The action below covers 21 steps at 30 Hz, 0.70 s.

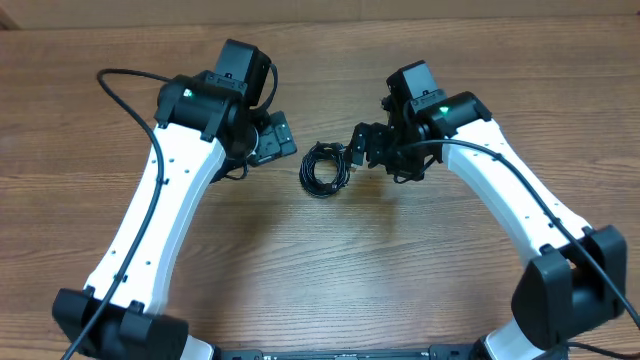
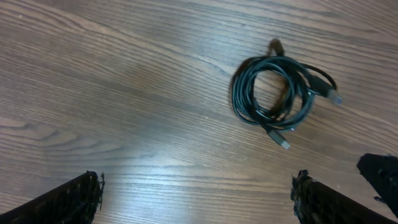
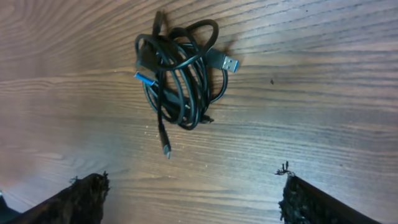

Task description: Untangle cables

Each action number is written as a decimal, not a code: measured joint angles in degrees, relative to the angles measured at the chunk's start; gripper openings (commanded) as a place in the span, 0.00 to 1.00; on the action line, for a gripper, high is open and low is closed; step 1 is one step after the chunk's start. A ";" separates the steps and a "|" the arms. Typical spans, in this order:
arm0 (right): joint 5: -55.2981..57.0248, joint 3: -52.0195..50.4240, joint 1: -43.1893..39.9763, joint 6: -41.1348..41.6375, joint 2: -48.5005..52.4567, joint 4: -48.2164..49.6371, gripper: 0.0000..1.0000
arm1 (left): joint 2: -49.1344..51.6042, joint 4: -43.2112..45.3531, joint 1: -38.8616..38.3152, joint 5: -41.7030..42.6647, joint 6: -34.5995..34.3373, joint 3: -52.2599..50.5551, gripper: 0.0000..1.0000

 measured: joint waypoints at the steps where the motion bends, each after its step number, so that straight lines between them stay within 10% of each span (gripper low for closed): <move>1: 0.02 0.00 0.00 0.04 0.37 0.15 0.88 | 0.52 0.02 0.09 0.42 0.35 0.00 1.00; 11: 0.00 0.00 0.00 0.07 1.70 1.14 0.88 | 8.85 2.10 0.02 8.66 10.47 0.00 0.83; 21: 0.00 0.00 0.00 0.07 1.70 1.33 0.89 | 14.36 5.97 -0.04 10.88 13.62 0.00 0.42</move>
